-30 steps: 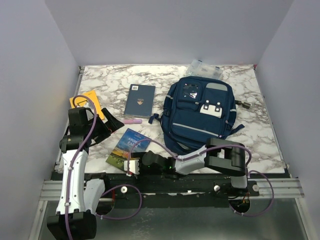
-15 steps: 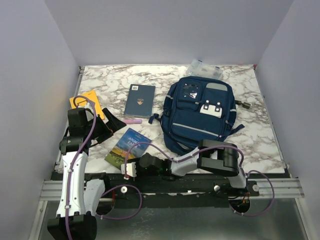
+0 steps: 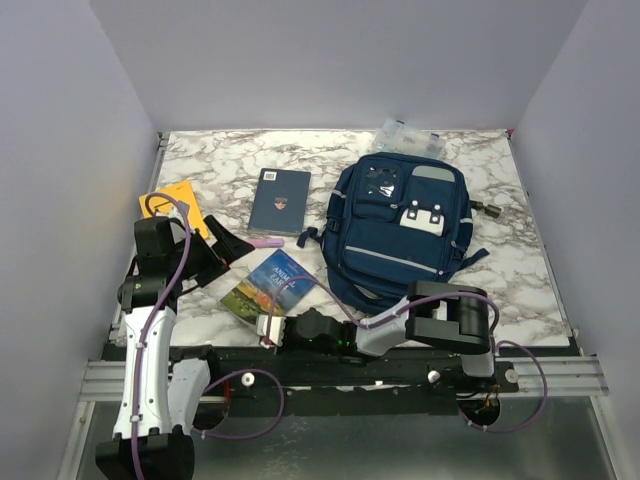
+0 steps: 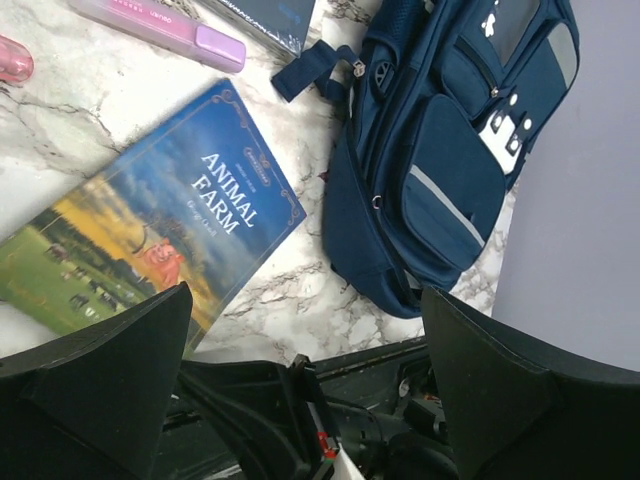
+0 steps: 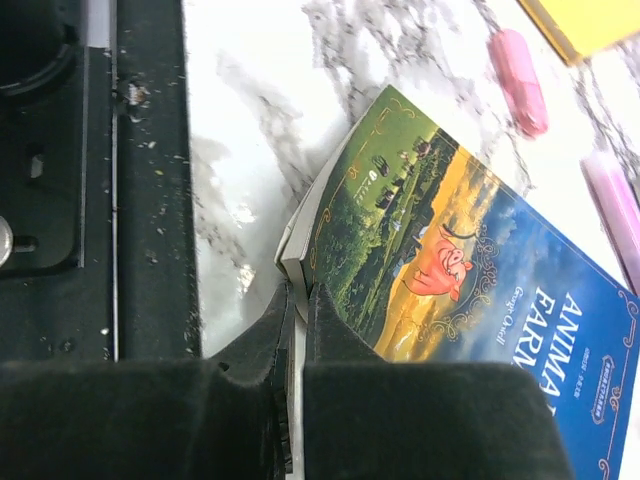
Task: Pack the student bag
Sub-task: Pick up the book from the center of the board.
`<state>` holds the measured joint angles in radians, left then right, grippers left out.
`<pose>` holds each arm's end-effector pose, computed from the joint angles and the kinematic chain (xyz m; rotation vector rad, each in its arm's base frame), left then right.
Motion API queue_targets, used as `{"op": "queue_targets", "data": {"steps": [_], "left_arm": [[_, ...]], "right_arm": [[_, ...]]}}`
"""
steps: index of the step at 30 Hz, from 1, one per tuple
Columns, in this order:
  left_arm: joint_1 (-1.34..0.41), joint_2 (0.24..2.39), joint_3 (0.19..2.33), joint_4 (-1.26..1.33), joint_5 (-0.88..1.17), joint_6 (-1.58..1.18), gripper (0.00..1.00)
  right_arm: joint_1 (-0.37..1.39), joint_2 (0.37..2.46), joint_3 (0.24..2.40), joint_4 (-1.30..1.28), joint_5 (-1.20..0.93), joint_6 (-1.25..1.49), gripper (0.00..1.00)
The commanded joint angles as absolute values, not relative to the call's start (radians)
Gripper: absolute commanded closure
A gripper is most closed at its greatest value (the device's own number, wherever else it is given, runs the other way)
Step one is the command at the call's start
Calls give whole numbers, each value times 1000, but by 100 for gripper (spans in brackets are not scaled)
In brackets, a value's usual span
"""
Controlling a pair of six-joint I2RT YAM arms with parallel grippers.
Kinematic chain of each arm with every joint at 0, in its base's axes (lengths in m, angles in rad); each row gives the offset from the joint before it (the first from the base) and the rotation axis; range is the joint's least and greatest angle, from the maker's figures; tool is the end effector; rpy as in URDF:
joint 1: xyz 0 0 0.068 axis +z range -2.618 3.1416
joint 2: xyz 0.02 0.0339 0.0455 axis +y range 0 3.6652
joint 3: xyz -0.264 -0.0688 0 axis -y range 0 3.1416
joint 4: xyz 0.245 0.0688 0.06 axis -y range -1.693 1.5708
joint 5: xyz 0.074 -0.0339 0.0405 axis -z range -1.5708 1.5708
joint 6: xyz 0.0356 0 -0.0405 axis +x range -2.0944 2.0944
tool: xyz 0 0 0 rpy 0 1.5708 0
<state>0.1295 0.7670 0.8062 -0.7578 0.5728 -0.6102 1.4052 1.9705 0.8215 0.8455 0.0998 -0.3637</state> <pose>0.1518 0.0003 0.2979 -0.5427 2.2473 -0.9030 0.0665 0.3764 0.1250 -1.4399 1.2706 0.6183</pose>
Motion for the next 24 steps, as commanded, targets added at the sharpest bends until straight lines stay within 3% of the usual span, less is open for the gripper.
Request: {"op": "queue_targets", "data": {"steps": [1,5,10,19,24], "left_arm": [[133,732,787,-747,577,-680,2],[132,683,747,-784,476,-848,2],[132,606,606,-723,538,-1100,2],[134,681,525,-674,602,-1145,2],[133,718,440,-409,718,-1216,15]], "right_arm": [[1398,1902,759,996,238,-239,100],[1389,1833,692,1129,358,-146,100],[1370,1778,692,1138,356,-98,99],[1366,1692,698,1085,316,-117,99],[1365,1681,673,1110,303,-101,99]]}}
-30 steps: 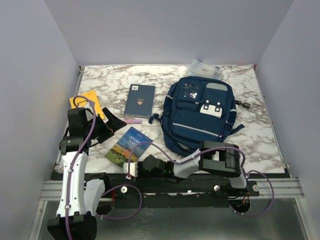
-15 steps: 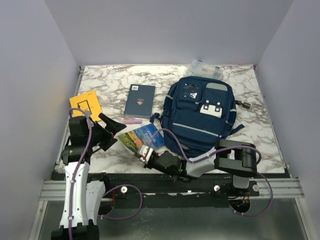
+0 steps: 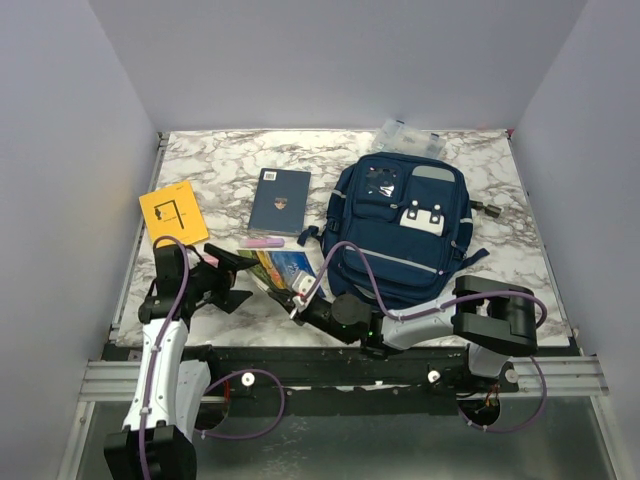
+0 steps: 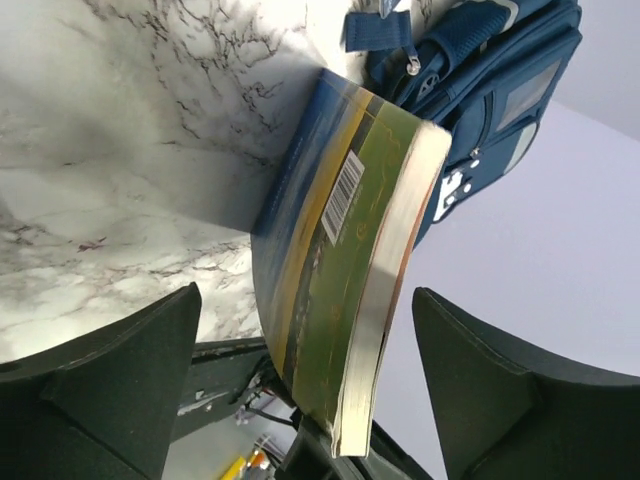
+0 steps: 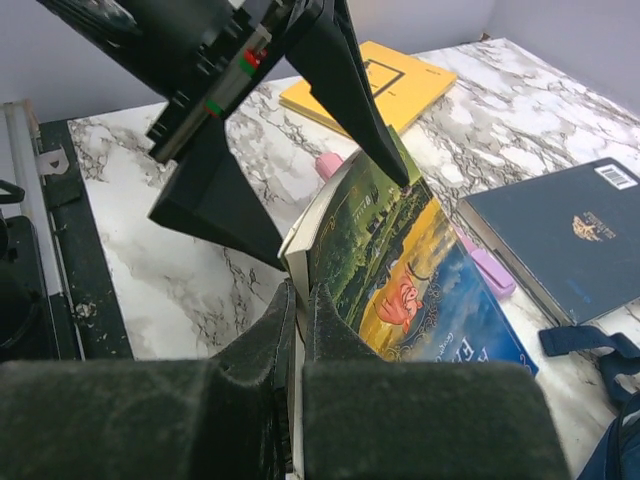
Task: Pack the student bag
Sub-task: Pick up the book from the center of the board.
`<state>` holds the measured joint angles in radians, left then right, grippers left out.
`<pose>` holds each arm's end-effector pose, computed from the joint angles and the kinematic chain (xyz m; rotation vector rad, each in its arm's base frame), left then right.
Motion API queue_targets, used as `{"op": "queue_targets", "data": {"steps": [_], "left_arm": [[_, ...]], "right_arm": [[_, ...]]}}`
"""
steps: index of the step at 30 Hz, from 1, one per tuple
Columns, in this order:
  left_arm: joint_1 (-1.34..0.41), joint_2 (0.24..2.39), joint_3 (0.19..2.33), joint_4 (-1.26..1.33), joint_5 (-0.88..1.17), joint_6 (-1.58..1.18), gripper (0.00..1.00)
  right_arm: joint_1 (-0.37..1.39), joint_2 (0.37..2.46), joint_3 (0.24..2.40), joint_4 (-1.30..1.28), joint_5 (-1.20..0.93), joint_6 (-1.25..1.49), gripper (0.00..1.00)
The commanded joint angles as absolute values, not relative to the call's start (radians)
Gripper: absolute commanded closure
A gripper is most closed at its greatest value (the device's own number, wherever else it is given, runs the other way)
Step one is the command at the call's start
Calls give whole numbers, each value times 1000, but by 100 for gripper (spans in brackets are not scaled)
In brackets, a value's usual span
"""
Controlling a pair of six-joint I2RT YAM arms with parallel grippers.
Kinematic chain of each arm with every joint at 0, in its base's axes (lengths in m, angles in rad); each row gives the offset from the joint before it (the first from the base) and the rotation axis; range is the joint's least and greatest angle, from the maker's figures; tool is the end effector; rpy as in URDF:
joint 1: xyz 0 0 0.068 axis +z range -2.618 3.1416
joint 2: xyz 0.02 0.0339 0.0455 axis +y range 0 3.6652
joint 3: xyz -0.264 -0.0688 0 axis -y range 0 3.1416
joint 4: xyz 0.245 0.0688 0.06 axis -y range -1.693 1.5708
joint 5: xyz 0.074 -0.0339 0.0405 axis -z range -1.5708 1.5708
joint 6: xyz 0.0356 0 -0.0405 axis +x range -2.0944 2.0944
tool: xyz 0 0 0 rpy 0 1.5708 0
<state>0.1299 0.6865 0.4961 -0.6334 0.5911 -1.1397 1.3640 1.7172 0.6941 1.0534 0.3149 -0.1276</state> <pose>0.1395 -0.0018 0.2174 -1.2546 2.2115 -1.1514 0.0817 0.3355 0.2000 -0.8755 1.3259 0.7339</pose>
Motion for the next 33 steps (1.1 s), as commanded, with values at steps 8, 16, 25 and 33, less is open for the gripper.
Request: {"op": "queue_targets", "data": {"steps": [8,16,25,33], "left_arm": [[125,773,396,-317,790,-1227,33],[113,655,243,-166,783,-1322,58],[113,638,429,-287,725,-1120,100],[113,585,618,-518,590,-897,100]], "right_arm": [[1365,1692,665,1110,301,-86,99],[1366,1700,679,1101,284,-77,99],[1365,1559,721,802,354,52,71],[1365,1273,768,208,456,126,29]]}}
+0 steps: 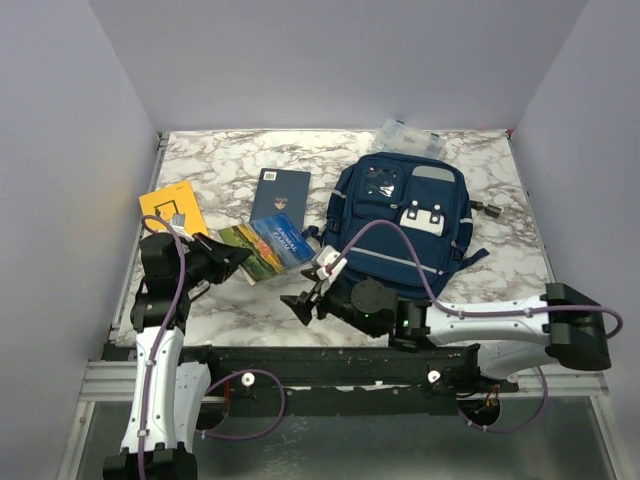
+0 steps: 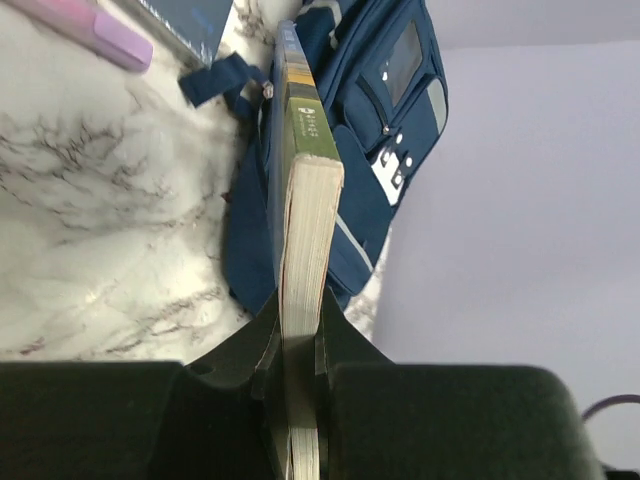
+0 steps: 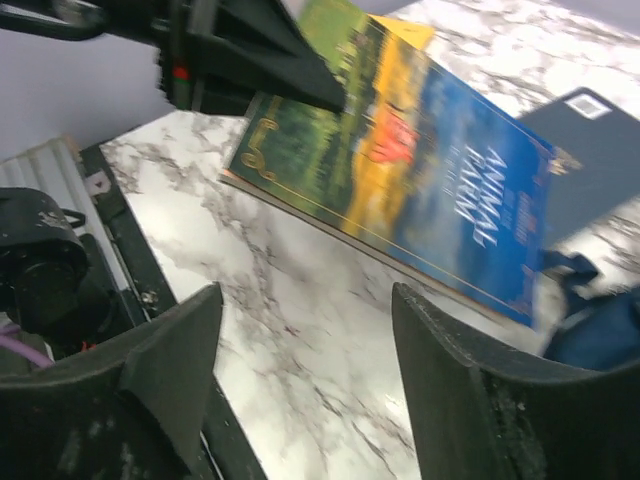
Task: Pack the student bag
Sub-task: Pick up the book from the center of the board, then place the book in the student bag.
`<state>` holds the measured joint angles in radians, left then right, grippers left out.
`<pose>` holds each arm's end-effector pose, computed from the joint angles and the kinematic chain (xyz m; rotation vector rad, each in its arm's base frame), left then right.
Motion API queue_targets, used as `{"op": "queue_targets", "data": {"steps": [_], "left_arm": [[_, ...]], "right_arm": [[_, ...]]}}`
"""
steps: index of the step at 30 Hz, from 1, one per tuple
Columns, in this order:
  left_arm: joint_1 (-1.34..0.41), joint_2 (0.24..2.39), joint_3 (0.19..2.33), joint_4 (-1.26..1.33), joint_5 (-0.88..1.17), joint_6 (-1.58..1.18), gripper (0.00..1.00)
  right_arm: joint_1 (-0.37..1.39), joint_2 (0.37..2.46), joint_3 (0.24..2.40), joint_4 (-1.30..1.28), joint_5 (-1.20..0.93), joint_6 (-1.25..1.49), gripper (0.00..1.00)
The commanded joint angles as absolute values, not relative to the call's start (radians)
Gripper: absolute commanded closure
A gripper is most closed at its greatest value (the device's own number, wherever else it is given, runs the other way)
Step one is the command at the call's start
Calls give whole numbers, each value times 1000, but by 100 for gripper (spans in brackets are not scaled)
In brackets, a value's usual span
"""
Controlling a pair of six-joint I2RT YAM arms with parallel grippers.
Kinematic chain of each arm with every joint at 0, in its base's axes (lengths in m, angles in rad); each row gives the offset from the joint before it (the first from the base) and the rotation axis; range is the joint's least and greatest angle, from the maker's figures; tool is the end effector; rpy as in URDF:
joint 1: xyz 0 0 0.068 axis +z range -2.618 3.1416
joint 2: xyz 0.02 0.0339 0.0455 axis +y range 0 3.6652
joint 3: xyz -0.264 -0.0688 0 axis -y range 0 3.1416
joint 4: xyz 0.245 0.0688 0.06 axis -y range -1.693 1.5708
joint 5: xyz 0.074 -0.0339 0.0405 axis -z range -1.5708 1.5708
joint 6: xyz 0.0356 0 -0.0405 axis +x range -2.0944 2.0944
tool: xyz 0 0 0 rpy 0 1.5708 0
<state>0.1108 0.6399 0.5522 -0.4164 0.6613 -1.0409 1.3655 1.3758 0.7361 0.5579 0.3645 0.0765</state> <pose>0.1485 -0.0055 0.2601 -0.8080 2.0474 -1.2330 0.0752 0.2991 0.2656 -0.7834 1.5185 0.7914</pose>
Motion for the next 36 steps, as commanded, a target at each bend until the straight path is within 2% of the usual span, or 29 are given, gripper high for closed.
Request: {"op": "queue_targets", "data": {"steps": [1,4,7,10,13,15,17,18,19,24,36], "left_arm": [[113,568,627,-521,584,-879,100],[113,546,665,-551,575,-823,100],[112,538,717,-585,582,-761,100],[113,537,754,-593,590,-722,100],[113,546,770,-594,596,-725,100],[112,556,773,-590,612,-731,100],[112,562,772,-587,625,-729,100],[113,564,769,-588,632,-727,100],[113,560,764,-588,638,-729,100],[113,535,729,-583,662,-740,100],[113,536,727,-583,687,-732,100]], "right_arm": [[1364,1247,770,129,480,126,23],[1356,1193,794,-97,608,153,12],[1328,1180,860,-319,694,216,11],[1302,1172,905,-475,678,234,18],[1225,1161,917,-514,570,190,20],[1170,1162,928,-529,517,159,25],[1117,1167,925,-534,483,123,38],[1094,1174,922,-533,460,105,49],[1082,1183,920,-536,452,92,53],[1063,1237,922,-546,396,50,56],[1059,1293,902,-510,338,52,53]]}}
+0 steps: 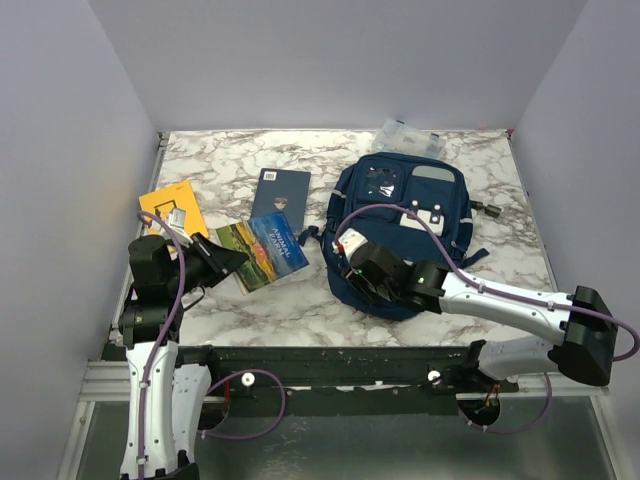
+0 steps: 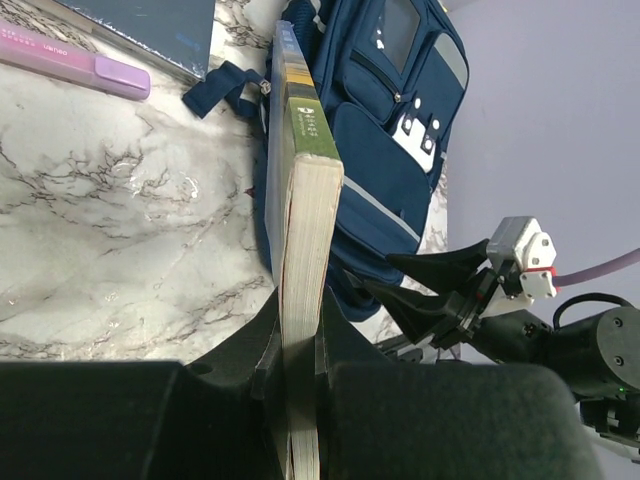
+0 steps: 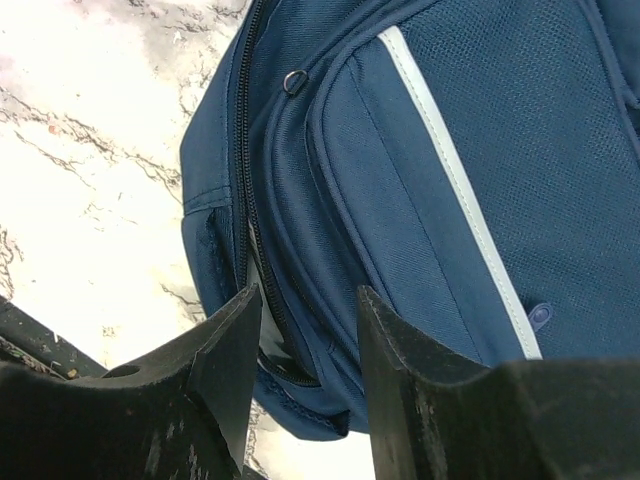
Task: Pack the student bag
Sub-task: Place the book in the student bag.
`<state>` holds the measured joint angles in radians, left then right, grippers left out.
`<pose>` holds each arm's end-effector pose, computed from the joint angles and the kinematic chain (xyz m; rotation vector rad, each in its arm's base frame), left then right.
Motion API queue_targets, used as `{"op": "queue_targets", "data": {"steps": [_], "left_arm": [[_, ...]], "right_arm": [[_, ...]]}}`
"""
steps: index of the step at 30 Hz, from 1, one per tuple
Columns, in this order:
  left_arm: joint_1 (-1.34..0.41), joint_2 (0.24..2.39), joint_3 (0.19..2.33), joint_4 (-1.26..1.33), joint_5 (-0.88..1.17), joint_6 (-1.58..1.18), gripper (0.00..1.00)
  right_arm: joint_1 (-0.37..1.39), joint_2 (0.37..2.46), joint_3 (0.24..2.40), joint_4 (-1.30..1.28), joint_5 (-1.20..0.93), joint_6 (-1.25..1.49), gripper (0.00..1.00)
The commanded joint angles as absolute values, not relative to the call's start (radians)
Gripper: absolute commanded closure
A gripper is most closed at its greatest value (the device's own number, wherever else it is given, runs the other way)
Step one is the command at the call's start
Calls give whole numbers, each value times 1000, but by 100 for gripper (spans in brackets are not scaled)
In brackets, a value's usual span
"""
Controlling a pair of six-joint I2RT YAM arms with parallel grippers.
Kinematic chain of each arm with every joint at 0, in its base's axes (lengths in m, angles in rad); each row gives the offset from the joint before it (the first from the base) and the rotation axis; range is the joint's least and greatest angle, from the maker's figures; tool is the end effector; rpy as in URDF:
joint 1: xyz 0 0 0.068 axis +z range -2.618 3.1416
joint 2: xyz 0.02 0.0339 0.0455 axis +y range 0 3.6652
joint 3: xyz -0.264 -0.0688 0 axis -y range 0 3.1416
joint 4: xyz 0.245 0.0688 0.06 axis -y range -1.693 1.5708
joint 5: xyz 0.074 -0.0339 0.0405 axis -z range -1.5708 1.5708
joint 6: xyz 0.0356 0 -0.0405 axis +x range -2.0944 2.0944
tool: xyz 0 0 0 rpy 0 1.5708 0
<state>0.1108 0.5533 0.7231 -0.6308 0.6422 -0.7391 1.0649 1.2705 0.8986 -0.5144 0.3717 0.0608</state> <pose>0.1202 -0.0081 0.3072 -0.4595 2.0393 -1.0398 0.1372 0.2209 0.2495 -1.0027 2.1568 0.0738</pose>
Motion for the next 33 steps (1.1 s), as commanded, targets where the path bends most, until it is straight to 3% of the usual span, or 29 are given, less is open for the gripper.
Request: {"op": "queue_targets", "data": {"steps": [1,11,17,21,24,27,33], "left_arm": [[113,537,729,-583,692,-732,100],[112,513,703,-582,706,-737,100],[113,514,701,-583,709,-740,100],[113,526,701,-580,735,-752,100],[113,527,682,-551,753,-757,100],[112,535,673,-548,779,-759,100],[113,526,657,-531,805,-790,100]], "right_arm": [[1059,1300,907,-513,344,52,53],[1059,1417,911,-517,405,55,56],[1059,1504,910,-485,481,61,49],[1059,1542,948,-489,616,100,69],[1060,1518,961,-477,656,101,77],[1058,1458,976,-474,670,104,99],[1059,1325,1010,-451,701,134,100]]}}
